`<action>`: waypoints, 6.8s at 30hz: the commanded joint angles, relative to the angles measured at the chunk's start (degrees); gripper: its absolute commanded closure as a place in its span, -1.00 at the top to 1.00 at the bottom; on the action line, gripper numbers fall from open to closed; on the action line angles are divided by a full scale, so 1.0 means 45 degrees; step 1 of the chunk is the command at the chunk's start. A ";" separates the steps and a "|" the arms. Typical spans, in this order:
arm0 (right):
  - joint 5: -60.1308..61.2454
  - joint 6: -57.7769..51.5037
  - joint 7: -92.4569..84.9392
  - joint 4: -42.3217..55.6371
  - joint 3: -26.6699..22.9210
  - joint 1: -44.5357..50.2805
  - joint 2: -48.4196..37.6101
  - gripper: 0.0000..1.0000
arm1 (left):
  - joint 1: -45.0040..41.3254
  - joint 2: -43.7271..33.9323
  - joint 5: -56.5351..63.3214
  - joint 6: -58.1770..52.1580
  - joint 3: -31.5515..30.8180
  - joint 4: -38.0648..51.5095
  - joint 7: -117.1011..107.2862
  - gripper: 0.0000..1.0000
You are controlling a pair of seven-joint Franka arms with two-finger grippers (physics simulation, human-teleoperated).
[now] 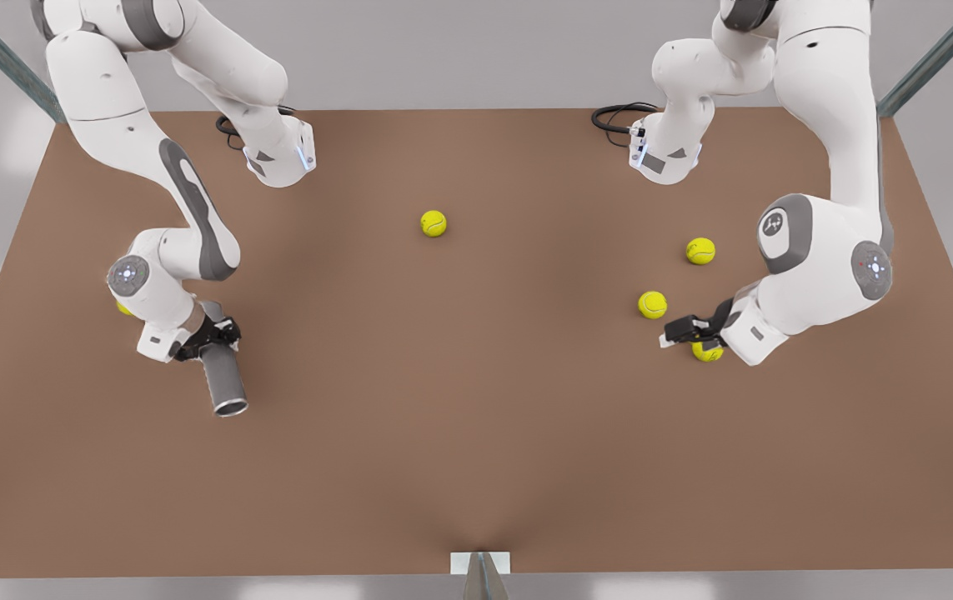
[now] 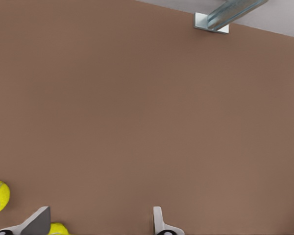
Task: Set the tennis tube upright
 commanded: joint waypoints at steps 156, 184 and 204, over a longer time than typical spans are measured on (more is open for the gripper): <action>0.0779 -1.1943 0.6188 0.9298 -0.3014 0.5471 -0.1225 1.00 | -0.0483 0.4833 -1.1311 0.3946 -0.2325 0.0031 0.0762 -0.57; 0.0740 -1.1924 0.6442 0.9298 -0.3014 0.5647 -0.1186 1.00 | 0.0142 0.1688 -0.1839 0.2540 -0.2246 -0.0242 -0.4473 -0.57; 0.0740 -1.1767 0.6461 0.9142 -0.2994 0.5628 -0.1186 1.00 | -0.0385 0.0594 0.5739 0.0861 -0.2442 -0.0203 -0.7148 -0.57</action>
